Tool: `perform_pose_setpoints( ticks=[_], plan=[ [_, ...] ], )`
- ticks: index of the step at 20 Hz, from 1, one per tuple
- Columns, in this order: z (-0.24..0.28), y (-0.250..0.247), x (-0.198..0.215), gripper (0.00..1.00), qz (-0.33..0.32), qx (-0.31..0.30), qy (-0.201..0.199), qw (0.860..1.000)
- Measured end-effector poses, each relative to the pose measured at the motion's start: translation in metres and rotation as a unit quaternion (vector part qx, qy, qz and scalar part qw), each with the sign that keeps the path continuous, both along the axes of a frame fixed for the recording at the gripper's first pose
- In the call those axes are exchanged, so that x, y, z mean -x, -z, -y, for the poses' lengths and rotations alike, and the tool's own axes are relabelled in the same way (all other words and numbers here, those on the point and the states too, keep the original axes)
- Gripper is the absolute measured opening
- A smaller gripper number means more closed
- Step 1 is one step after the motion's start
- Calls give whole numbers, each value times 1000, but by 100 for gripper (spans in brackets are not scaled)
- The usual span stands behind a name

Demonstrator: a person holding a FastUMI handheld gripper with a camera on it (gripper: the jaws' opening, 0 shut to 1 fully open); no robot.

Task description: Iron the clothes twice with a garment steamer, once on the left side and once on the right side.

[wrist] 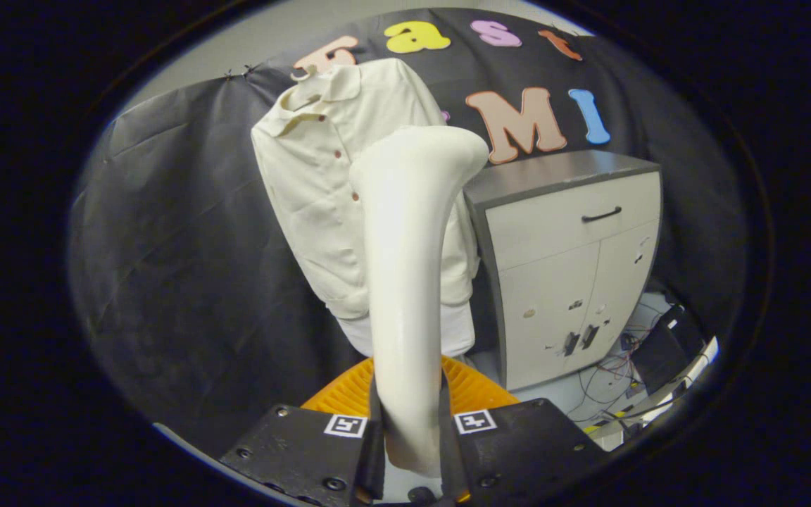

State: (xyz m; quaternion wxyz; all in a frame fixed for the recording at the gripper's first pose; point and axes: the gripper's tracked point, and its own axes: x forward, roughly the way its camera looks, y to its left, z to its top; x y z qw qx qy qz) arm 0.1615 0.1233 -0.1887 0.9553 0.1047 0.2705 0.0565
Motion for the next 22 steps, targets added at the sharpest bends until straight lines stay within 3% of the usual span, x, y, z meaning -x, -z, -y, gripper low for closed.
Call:
perform_pose_setpoints(
  ticks=[4,8,16,22],
  plan=[
    [4,-69,54,31,60,25,-17,998],
    [16,-117,74,31,103,11,-25,994],
    [79,-145,139,31,116,22,-43,992],
    [123,-168,161,31,144,6,-32,989]
  ],
)
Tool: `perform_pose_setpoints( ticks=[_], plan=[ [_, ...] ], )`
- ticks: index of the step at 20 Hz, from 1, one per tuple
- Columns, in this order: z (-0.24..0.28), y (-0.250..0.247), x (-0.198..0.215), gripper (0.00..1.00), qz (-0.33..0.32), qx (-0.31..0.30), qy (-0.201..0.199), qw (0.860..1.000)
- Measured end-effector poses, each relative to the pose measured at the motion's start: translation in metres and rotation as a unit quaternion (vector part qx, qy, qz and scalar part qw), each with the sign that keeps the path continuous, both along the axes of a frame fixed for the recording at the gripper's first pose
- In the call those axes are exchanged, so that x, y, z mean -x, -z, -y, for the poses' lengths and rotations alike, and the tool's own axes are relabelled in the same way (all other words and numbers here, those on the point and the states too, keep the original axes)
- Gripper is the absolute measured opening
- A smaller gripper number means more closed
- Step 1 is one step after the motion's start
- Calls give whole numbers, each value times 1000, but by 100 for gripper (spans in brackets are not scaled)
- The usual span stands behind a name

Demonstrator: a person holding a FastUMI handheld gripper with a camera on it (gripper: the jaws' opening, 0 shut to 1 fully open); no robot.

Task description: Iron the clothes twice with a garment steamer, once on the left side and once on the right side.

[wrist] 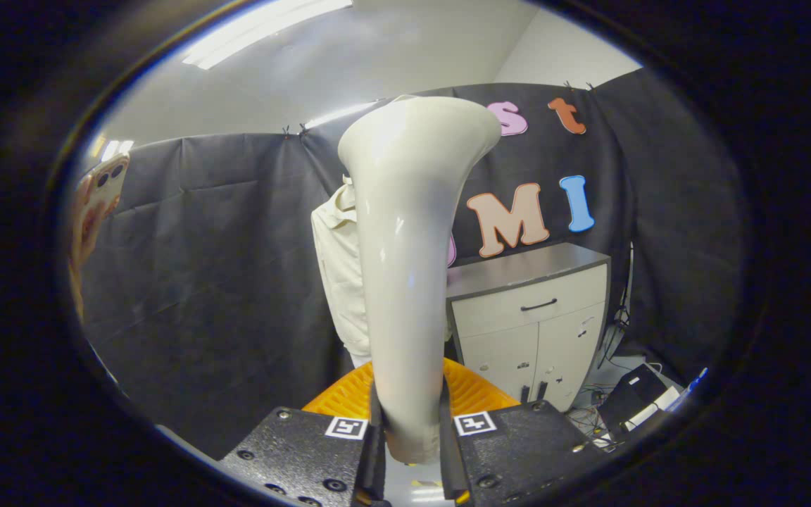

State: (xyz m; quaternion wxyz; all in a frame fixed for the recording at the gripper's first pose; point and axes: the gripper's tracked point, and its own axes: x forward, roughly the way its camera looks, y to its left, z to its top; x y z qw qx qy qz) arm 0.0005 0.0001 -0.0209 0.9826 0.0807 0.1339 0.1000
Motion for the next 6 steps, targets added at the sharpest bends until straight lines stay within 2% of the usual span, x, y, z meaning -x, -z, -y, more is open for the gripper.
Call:
perform_pose_setpoints(
  ticks=[6],
  plan=[
    [21,-4,4,31,0,-7,10,1000]
  ],
)
